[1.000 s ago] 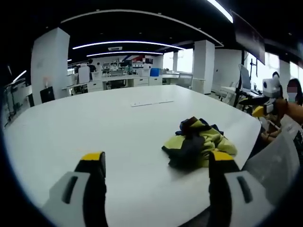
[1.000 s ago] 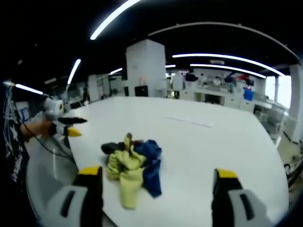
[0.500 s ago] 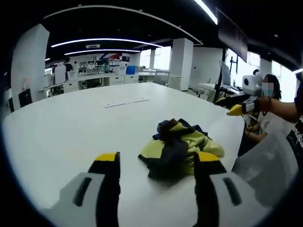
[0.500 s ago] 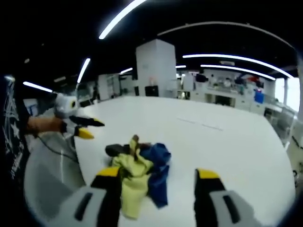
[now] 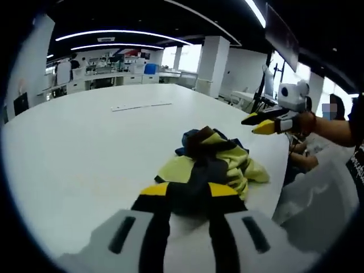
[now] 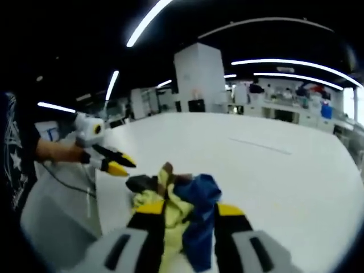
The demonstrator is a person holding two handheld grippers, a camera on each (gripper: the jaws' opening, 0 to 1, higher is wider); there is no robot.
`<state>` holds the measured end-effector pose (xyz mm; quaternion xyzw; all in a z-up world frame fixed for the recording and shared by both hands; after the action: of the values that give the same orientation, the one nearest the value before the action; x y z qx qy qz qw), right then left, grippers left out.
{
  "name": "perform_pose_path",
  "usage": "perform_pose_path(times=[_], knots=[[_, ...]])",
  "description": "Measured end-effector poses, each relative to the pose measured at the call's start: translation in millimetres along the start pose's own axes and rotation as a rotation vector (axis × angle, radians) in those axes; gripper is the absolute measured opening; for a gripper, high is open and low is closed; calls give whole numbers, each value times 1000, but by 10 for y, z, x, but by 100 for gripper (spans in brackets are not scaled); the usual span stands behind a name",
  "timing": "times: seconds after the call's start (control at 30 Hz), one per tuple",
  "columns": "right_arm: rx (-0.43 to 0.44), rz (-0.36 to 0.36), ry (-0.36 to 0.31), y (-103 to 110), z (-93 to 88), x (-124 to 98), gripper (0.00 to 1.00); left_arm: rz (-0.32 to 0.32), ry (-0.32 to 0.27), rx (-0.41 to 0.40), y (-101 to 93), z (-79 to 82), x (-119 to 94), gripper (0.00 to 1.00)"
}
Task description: Fold the garment on the visible template until the final outline fits inside the template.
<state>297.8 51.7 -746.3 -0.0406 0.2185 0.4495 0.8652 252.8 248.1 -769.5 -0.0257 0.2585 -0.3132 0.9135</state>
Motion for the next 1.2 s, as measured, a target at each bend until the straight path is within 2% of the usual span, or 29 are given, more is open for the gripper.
perform_pose_path(times=[0.23, 0.37, 0.53, 0.7, 0.83, 1.03, 1.2], knots=[[-15, 53, 26, 42, -49, 242, 15, -35, 26, -34, 3, -98, 105, 15], [16, 78, 57, 48, -116, 337, 5, -74, 56, -62, -30, -160, 144, 9], [1, 74, 62, 46, -123, 436, 8, -91, 72, -99, -12, -243, 192, 4], [-8, 92, 71, 41, -125, 509, 5, -99, 75, -124, 9, -288, 227, 5], [-6, 97, 72, 41, -126, 537, 3, -100, 77, -145, 25, -320, 245, 0], [-6, 110, 85, 61, -163, 560, 3, -110, 79, -153, -7, -327, 254, 2], [1, 109, 92, 75, -174, 563, 2, -127, 103, -186, -41, -406, 295, 6]])
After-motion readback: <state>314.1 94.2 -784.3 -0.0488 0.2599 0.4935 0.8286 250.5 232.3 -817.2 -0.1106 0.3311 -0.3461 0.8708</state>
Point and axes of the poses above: the point that each gripper's makers call its tool centre point, and the gripper's own axes: x roughly forward along the fingers, y roughly to its left, z roughly out of its top, the point moved 2 cm from there along -x, roughly backward along the fingers, and after that the axes turned 1 degree about -z, right-handed, at the moved point
